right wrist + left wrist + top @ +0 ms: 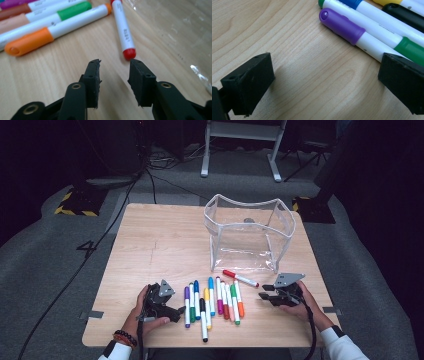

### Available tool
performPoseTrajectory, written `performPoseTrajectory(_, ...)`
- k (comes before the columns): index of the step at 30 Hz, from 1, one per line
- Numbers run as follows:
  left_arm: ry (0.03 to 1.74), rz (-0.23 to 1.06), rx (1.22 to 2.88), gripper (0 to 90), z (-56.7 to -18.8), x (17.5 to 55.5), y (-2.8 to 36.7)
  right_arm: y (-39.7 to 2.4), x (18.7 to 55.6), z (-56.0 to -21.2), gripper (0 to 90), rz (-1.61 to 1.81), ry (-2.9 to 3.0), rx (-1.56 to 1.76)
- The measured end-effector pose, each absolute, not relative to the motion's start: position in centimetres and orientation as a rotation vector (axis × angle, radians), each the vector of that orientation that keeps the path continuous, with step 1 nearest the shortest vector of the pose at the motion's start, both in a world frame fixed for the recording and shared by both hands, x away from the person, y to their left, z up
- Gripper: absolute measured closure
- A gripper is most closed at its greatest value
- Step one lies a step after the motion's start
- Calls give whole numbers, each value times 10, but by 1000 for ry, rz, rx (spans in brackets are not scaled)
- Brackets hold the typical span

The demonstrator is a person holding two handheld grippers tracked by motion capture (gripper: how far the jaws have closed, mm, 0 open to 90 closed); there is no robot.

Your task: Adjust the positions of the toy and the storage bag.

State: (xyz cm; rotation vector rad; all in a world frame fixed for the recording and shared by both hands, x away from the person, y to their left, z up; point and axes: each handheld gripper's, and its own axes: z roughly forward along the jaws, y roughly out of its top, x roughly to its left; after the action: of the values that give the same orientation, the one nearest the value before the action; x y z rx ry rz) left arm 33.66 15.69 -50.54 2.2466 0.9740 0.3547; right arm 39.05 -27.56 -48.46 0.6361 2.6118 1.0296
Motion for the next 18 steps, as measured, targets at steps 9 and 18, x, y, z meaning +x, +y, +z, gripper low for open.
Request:
performPoseTrajectory(9, 977, 352, 2244, 5, -505, 336, 157, -255, 418, -492, 589, 1038, 2582, 666)
performPoseTrajectory(18, 980, 355, 2242, 5, -506, 336, 157, -269, 418, -491, 749, 1016, 2611, 734)
